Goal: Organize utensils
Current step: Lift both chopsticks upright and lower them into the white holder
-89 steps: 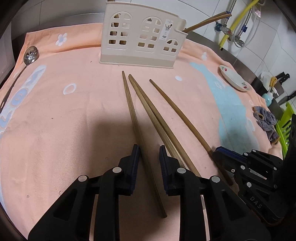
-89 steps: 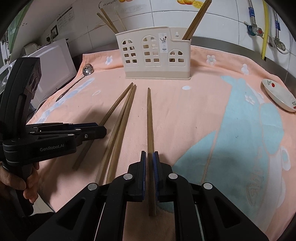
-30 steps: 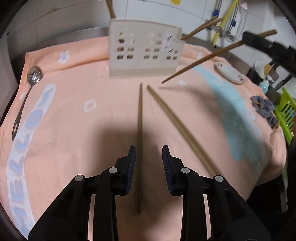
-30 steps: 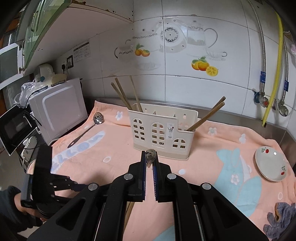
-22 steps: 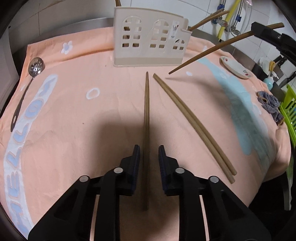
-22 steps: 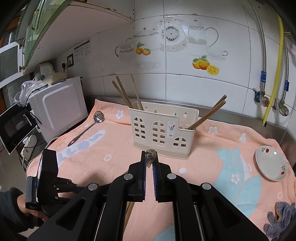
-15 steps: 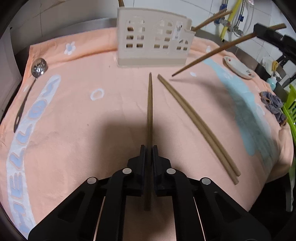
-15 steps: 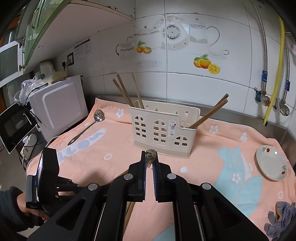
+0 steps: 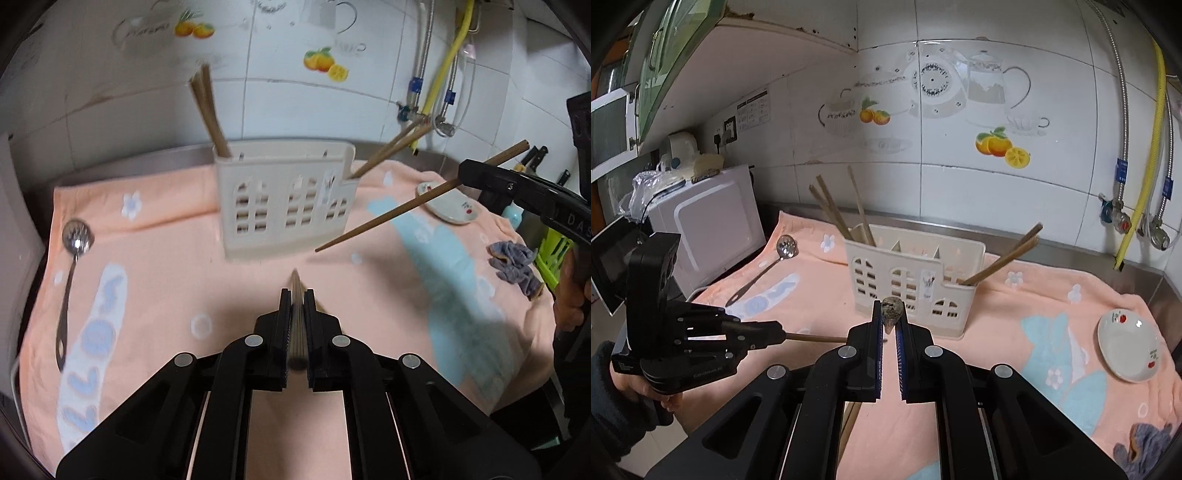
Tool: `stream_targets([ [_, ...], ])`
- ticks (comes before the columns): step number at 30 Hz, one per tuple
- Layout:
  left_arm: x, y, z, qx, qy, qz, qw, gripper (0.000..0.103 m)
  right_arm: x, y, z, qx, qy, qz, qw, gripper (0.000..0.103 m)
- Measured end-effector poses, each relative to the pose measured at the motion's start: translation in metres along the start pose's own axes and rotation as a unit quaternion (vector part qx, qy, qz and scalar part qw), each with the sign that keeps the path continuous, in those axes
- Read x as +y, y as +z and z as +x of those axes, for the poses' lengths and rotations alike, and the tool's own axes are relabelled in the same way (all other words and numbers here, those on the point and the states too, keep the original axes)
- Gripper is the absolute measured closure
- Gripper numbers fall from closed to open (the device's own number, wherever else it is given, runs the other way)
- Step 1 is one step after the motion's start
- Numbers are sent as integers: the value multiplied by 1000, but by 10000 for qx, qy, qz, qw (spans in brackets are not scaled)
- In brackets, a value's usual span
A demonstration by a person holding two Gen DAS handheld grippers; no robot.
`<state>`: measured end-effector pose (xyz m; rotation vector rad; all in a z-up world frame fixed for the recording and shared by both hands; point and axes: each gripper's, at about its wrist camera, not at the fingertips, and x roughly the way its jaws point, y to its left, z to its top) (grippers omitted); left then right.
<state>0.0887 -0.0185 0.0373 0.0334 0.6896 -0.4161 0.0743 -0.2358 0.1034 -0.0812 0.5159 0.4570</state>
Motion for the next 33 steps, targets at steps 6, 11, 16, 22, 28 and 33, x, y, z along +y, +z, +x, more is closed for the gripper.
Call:
stream_targets([
  [6,-4,33,-13,-203,-137,203,9995,97,-16,36,-12,-49,90,-15,9999,97],
  [11,-7,65,-29,-481,-196,378,9979,97,-27,65,-20,2,217,-39,9998,97],
  [16,-14,100,-45,-821,-136,618,9946,97,-38,92,-26,-78,120,-63,9999,97],
  [22,-12,149,-59,-1314,-78,607,9894,97,-47,107,-15,13,-117,-111,9999,97],
  [28,0,186,-57,-1753,153,454,9834,97,-53,107,9,199,-322,-169,9991,97],
  [33,10,208,-46,-2014,257,301,9787,97,-56,103,27,343,-328,-157,9987,97],
])
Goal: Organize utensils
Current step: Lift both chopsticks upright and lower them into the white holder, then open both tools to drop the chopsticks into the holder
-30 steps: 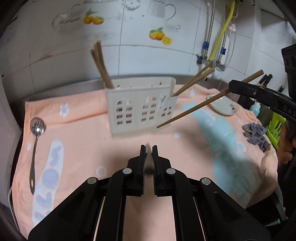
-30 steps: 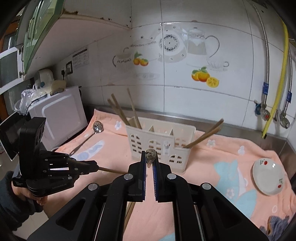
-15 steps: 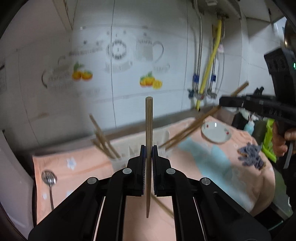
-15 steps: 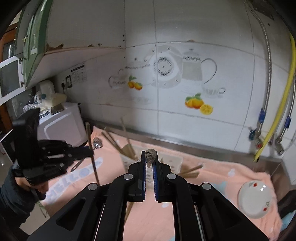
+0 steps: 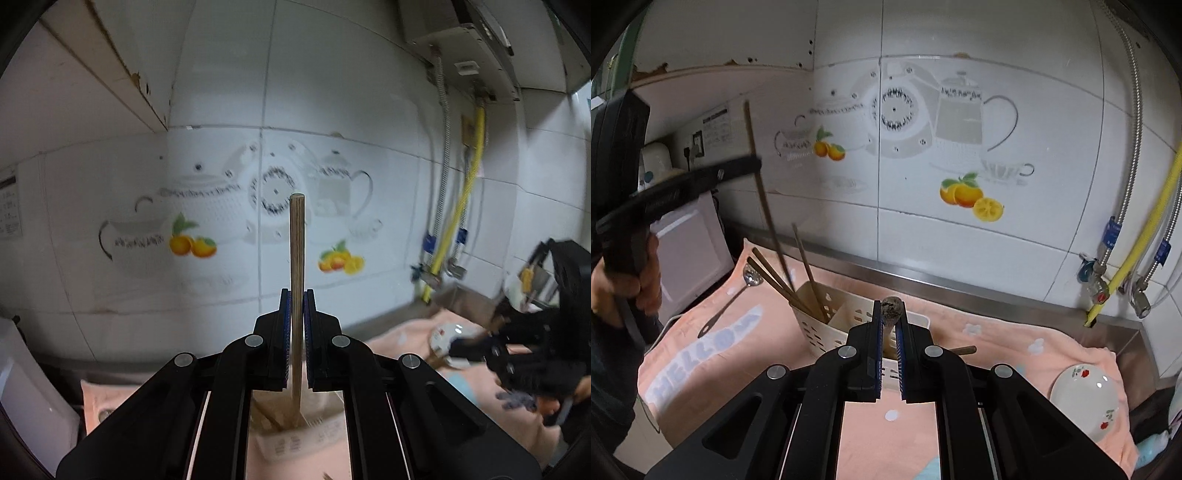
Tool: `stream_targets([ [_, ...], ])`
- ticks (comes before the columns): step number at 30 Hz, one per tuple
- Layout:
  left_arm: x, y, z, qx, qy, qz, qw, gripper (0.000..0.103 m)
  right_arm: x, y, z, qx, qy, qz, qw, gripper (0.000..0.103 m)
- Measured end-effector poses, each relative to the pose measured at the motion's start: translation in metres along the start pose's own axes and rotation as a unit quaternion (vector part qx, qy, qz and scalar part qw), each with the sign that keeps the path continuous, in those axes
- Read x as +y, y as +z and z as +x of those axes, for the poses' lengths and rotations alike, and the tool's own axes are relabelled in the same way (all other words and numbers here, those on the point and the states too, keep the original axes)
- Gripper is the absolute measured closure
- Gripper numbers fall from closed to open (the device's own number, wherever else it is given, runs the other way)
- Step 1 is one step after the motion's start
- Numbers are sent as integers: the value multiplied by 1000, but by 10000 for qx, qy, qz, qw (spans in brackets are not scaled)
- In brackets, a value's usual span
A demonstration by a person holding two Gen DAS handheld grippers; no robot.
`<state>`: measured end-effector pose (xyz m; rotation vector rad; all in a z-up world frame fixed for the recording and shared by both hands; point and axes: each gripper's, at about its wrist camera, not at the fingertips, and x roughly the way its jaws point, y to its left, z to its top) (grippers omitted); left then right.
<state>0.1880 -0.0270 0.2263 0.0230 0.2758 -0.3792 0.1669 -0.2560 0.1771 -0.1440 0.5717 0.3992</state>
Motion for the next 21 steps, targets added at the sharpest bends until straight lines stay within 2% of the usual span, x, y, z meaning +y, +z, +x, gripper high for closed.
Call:
stream_targets([
  [5,6,-5,22,15,85,-81,9999,97,1,-6,17,175,57,-12,9998,97],
  [13,20,-43,59,641,118,-248,9976,97,1,-17,42,396,89,40,9992,97],
  [17,24,-52,61,756,133,-272,9967,95,1,-19,48,433,112,94,9990,96],
  [18,24,-53,60,775,123,-257,9966,91,1,-19,48,418,112,112,9990,96],
  [21,22,-54,51,718,165,-199,9971,62,2,-20,43,320,21,89,9994,94],
])
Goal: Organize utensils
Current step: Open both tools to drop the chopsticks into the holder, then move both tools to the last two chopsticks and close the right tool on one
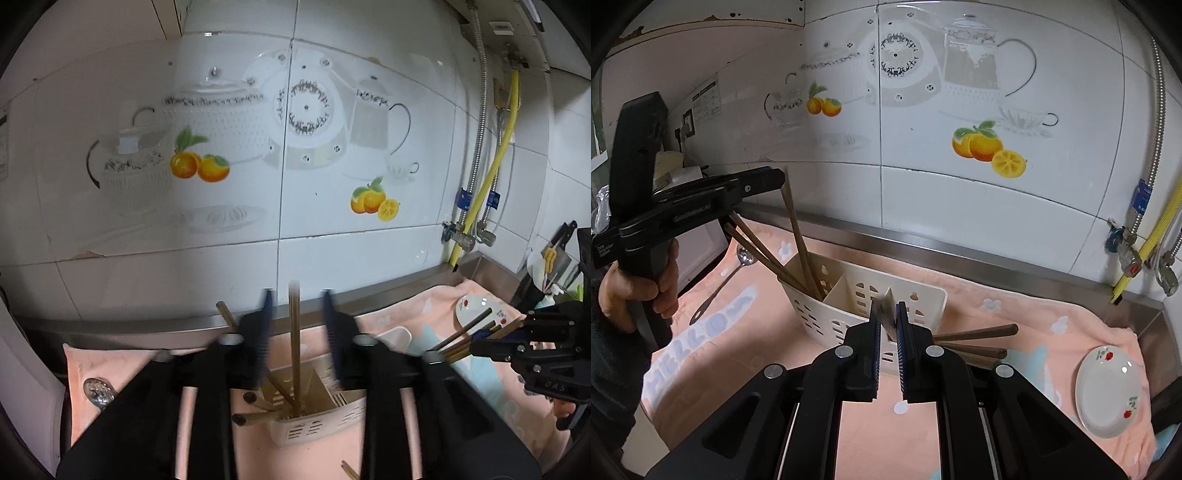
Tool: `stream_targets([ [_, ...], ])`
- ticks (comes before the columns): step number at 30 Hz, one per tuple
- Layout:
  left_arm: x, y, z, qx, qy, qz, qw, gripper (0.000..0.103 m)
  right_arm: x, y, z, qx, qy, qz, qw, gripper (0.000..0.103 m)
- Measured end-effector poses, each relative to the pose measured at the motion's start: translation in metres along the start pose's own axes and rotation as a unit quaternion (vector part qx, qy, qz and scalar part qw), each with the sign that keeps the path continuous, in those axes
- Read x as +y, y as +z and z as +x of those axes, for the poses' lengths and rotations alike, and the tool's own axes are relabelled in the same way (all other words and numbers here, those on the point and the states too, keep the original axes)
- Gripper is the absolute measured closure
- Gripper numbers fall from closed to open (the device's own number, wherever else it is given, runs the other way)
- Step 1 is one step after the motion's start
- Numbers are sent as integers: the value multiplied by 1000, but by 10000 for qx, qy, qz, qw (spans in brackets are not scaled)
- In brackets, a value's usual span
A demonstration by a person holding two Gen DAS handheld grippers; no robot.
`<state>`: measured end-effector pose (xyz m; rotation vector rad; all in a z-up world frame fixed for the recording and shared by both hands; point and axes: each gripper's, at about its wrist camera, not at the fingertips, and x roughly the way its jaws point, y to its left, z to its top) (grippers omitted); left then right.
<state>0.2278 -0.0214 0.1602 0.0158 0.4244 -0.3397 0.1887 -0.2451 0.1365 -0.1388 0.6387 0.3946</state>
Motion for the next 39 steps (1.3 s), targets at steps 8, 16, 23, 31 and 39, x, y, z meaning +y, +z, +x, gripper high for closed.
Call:
stream_targets([
  [8,-13,-12,-45,-303,215,279,9989,20,14,-19,-43,-508,-224,-99,9984,84],
  [16,-22,-46,-79,-306,306,273,9987,5,47,-95,-52,-279,83,33,9996,83],
  [23,-22,-85,-96,-121,414,152,9990,5,74,-173,-23,355,339,417,9979,83],
  [31,-18,-122,-111,58,573,-32,9983,5,99,-219,9,855,461,596,9935,84],
  [39,-5,-145,-119,181,706,-276,9970,5,106,-229,24,1041,415,621,9918,86],
])
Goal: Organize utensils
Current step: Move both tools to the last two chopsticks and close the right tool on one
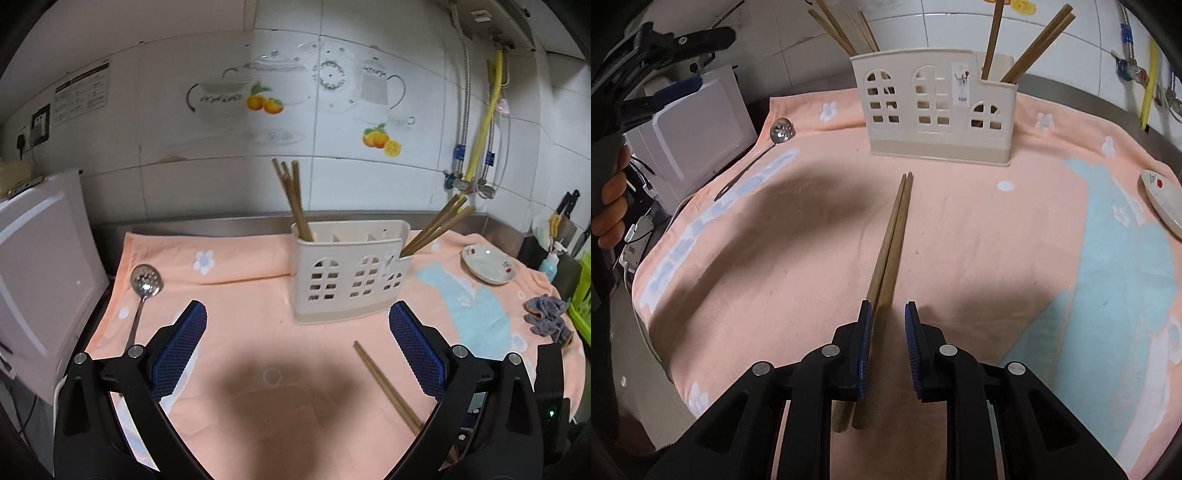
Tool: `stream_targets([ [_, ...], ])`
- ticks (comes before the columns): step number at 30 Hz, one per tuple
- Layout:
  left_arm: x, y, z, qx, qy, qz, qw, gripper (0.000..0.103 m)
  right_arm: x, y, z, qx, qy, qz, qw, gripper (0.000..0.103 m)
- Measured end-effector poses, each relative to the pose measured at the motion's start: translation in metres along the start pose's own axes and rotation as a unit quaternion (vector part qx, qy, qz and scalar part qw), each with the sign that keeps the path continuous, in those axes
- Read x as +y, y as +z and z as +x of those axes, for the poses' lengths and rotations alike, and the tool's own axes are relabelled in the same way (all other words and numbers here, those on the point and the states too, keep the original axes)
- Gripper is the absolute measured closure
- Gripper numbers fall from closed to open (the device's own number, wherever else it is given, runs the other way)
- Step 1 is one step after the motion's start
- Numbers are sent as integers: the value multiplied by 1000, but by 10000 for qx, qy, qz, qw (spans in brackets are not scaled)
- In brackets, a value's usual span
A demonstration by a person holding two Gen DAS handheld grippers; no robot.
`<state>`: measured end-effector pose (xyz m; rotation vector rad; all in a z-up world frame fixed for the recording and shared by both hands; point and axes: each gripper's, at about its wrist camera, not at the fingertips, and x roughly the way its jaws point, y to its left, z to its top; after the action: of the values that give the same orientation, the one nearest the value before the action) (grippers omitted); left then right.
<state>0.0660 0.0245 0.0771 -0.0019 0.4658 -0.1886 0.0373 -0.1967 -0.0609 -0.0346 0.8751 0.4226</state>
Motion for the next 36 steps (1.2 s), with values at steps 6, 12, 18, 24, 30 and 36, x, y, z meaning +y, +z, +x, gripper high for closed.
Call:
stream_targets([
  [6,8,-12,0,99,20,-175,9998,5,2,-1,6,41,-113,-17,9999,90],
  [12,13,-17,-1,152,92,-262,9995,5,4,-2,7,70,-186,-53,9998,90],
  [18,10,-21,-6,72,274,-154,9995,5,5,-3,8,124,-276,-141,9994,90],
  [24,10,-24,-1,262,178,-230,9992,5,7,-5,10,164,-395,-209,9989,93],
  [30,5,-30,4,479,44,-213,9986,5,5,-5,10,93,-361,-148,9992,95],
  [36,0,-44,14,777,-26,-263,9966,5,3,-6,5,-33,-341,-132,9993,96],
])
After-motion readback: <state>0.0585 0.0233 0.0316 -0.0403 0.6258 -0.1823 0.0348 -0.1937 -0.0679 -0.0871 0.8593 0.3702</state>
